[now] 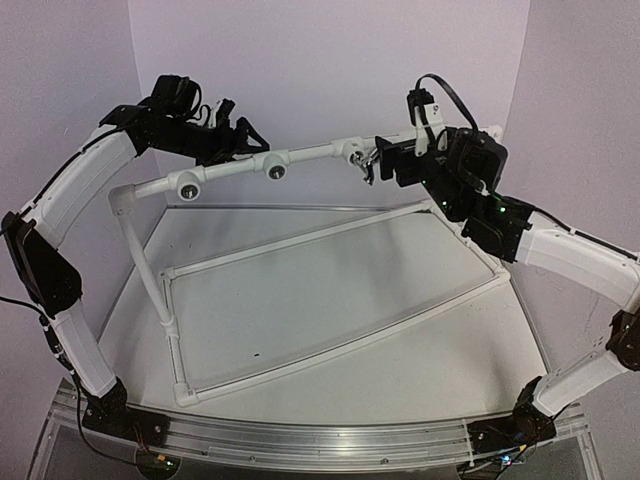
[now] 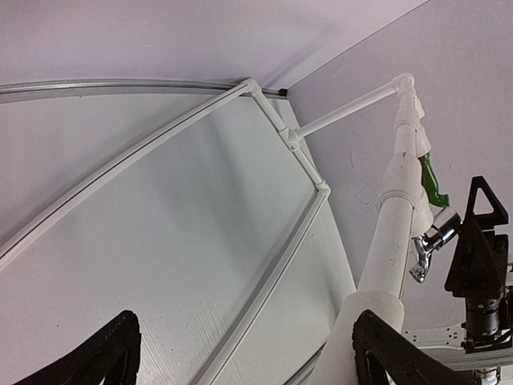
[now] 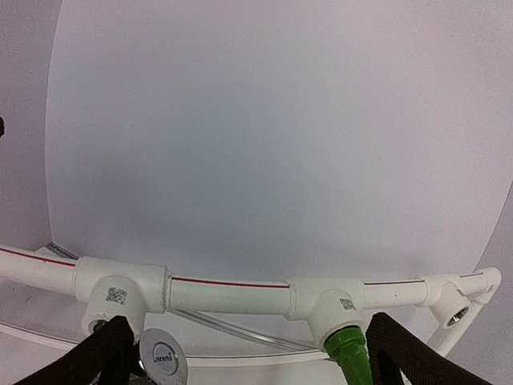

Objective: Install the water faucets

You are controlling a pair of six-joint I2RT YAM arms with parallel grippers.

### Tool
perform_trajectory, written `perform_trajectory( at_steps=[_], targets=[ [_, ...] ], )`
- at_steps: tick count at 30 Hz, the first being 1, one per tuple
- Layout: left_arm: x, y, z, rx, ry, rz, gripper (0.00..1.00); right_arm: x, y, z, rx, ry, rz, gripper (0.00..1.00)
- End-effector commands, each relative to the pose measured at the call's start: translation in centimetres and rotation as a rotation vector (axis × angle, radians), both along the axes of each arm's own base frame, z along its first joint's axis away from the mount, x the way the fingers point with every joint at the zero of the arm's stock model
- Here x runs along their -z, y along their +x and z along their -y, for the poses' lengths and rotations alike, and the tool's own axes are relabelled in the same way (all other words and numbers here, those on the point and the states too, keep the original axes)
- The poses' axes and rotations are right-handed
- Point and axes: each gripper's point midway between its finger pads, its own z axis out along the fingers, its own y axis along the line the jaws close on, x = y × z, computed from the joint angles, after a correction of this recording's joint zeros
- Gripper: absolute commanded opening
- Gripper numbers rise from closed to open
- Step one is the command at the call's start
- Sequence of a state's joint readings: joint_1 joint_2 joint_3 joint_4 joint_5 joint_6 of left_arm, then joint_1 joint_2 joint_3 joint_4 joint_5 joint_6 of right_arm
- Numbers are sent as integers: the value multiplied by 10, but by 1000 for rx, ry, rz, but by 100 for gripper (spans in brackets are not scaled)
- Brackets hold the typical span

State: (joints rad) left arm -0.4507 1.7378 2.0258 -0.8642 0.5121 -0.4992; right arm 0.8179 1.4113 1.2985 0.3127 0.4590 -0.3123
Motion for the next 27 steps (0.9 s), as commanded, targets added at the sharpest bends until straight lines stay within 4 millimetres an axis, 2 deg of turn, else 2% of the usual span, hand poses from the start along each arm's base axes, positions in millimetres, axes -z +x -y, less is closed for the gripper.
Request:
perform_trajectory(
  at_steps=[1, 11, 21, 27],
  targets=[
    [-4, -6, 3, 19, -10, -3, 91, -12, 0, 15, 2, 57, -28, 98],
    [-6, -8, 1, 17, -12, 1, 91, 25, 8, 17, -27, -32, -101, 98],
    [-8, -10, 1, 17, -16, 0, 91, 70, 15, -2, -89, -108, -170, 98],
    [-9, -11, -1, 11, -13, 2, 91, 81, 20, -6, -83, -140, -147, 98]
  ],
)
